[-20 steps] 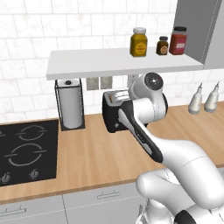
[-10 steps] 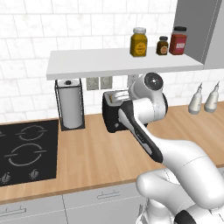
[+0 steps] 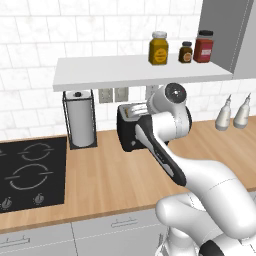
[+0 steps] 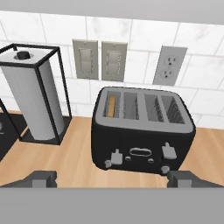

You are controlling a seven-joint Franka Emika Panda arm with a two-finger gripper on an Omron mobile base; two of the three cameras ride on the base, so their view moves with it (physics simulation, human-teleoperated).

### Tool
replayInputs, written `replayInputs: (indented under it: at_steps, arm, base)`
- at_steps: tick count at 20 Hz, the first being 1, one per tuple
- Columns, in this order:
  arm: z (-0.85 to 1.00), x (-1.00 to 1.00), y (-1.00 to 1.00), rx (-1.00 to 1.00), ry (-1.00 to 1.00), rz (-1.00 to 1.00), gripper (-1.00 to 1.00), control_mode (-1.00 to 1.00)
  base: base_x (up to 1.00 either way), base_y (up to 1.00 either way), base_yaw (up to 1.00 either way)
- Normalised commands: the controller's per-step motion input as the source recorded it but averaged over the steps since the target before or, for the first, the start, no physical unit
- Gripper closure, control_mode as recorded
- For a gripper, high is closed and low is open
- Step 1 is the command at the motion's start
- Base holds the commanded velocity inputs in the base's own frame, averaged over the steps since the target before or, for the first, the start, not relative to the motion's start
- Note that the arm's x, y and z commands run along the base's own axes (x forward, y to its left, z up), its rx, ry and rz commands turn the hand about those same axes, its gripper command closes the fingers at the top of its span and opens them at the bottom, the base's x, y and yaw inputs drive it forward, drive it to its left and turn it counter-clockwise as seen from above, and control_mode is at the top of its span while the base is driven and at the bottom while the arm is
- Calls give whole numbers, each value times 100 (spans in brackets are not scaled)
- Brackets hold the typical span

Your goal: Start the toaster. Once the lever pops up, take the bread to the plate on the dining counter.

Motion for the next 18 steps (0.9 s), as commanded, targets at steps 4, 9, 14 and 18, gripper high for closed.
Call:
replayInputs:
  at_steps: [4,9,14,18]
  arm:
    - [0,0,0,0,0,0,-100,-100]
    - [0,0,0,0,0,0,-100,-100]
    - [0,0,0,0,0,0,-100,-100]
    - [0,0,0,0,0,0,-100,-100]
  base:
    - [0,0,0]
    - [0,0,0]
    - [0,0,0]
    - [0,0,0]
